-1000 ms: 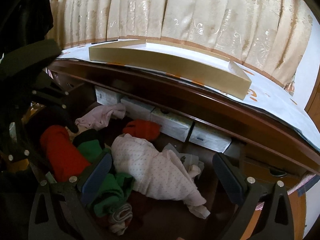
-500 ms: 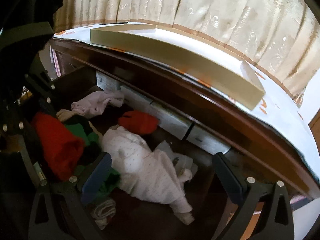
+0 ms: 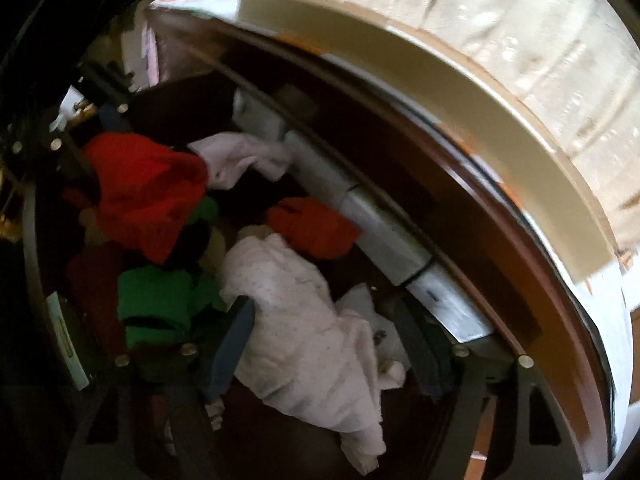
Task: Take underwear out of drawer
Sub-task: 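Reach the left tool to the red sock while the right tool reaches the white dotted garment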
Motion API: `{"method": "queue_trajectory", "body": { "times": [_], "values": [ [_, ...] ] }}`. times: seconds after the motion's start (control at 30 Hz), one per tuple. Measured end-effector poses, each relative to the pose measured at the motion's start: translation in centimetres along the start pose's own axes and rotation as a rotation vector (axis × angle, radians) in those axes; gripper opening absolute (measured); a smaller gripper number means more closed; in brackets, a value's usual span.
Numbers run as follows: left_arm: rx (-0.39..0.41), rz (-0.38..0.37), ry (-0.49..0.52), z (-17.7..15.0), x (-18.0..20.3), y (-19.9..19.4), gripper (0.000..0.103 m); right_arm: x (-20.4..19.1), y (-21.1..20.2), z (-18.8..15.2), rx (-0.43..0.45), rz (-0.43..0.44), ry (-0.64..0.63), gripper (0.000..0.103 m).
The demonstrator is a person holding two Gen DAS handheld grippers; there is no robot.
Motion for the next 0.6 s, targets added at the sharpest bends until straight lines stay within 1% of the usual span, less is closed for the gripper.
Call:
{"method": "queue_trajectory", "body": {
  "times": [0.1, 0.13, 0.2, 0.33, 0.47, 0.5, 0.53, 0.6],
  "values": [
    [-0.009, 0.025, 0.019, 0.5, 0.2, 0.7, 0.041, -0.4, 0.8, 0.2, -0.021, 0.015, -0.02, 0.074],
    [-0.013, 0.032, 0.025, 0.7, 0.3, 0.9, 0.045, -0.4, 1.0, 0.2, -0.029, 0.027, -0.021, 0.074],
    [-0.021, 0.038, 0.026, 1.0, 0.3, 1.4, 0.046, -0.7, 1.6, 0.1, -0.047, 0.027, -0.038, 0.074],
    [-0.03, 0.029, 0.018, 1.3, 0.1, 1.8, 0.046, -1.1, 2.4, 0.1, -0.072, 0.018, -0.069, 0.074],
    [-0.03, 0.044, 0.042, 1.3, 0.9, 1.9, 0.041, -0.9, 3.4, -0.1, -0.123, 0.067, -0.038, 0.074],
    [-0.026, 0.046, 0.039, 1.3, 1.0, 1.8, 0.04, -0.9, 3.4, -0.1, -0.127, 0.083, -0.029, 0.066],
    [-0.019, 0.048, 0.032, 1.2, 1.1, 1.5, 0.038, -1.0, 3.3, -0.1, -0.126, 0.1, -0.027, 0.062],
    [-0.003, 0.06, 0.03, 0.9, 1.4, 1.1, 0.037, -1.1, 3.0, -0.1, -0.117, 0.107, -0.028, 0.051]
  ]
}}
Point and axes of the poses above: each gripper's, at about its wrist camera, not at the fingertips, and y roughly the way its jaws point, x to its right, z to its top, the point moved 2 cm from there along y, roughly the way its jaws point
